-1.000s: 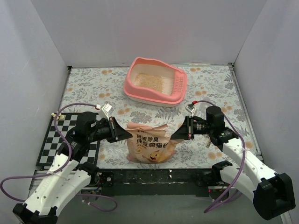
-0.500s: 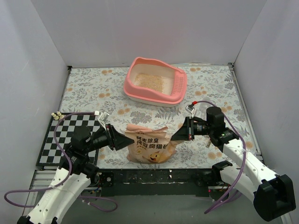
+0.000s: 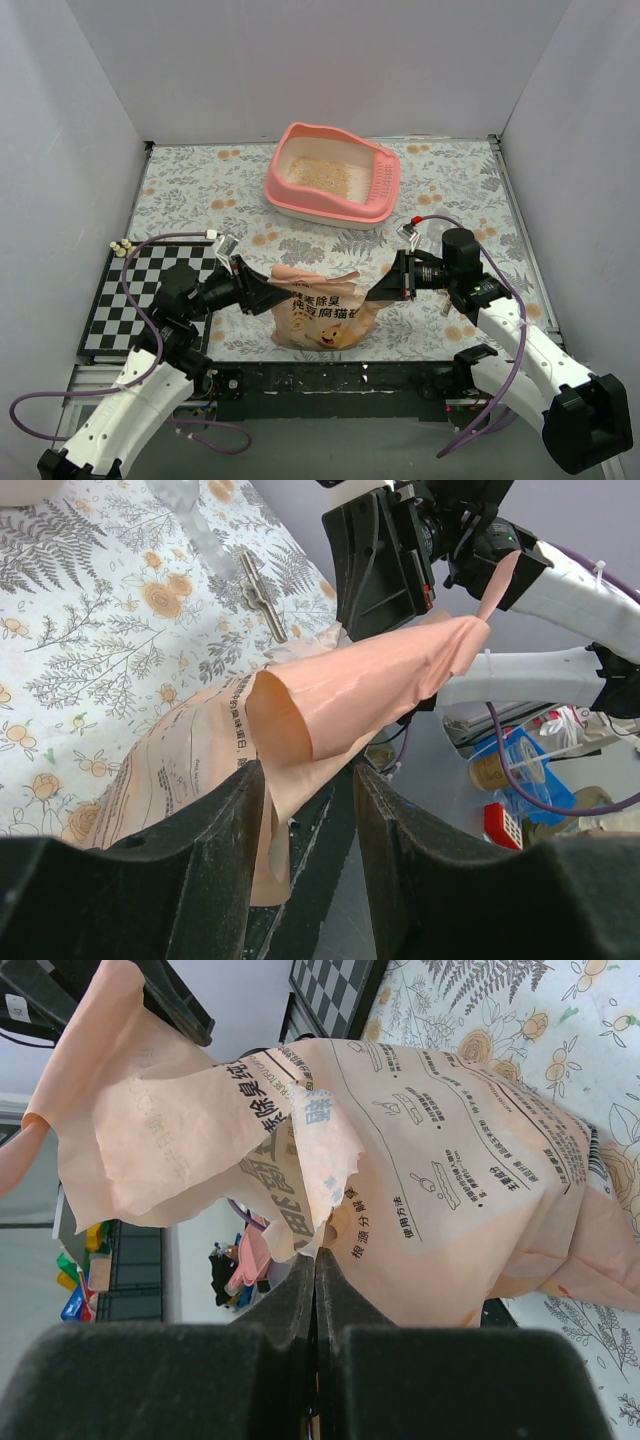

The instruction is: Fill the litter box with clean litter

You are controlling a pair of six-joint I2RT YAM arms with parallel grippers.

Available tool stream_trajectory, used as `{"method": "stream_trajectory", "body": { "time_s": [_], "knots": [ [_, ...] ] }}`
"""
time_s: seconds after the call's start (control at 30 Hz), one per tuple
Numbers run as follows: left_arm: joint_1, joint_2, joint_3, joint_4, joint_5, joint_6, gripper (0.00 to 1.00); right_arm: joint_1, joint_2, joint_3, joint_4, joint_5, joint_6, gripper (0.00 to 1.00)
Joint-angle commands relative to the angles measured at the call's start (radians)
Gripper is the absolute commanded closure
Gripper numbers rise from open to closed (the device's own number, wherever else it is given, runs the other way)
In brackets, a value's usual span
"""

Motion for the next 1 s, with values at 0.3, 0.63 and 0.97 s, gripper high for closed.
{"method": "stream_trajectory", "body": {
  "time_s": [0.3,0.63,0.97],
  "knots": [
    [0.001,-0.048,-0.102,0.120,-0.004,-0.049,0.62,-0.004,-0.008,0.016,0.085,-0.036,0.013,0.99],
    [0.001,0.035,-0.119,0.186,0.025,-0.045,0.64,-0.006,-0.015,0.001,0.104,-0.033,0.022,0.99],
    [-0.001,0.100,-0.099,0.187,0.031,-0.022,1.00,-0.006,-0.028,-0.019,0.110,-0.040,0.019,0.99]
  ]
}}
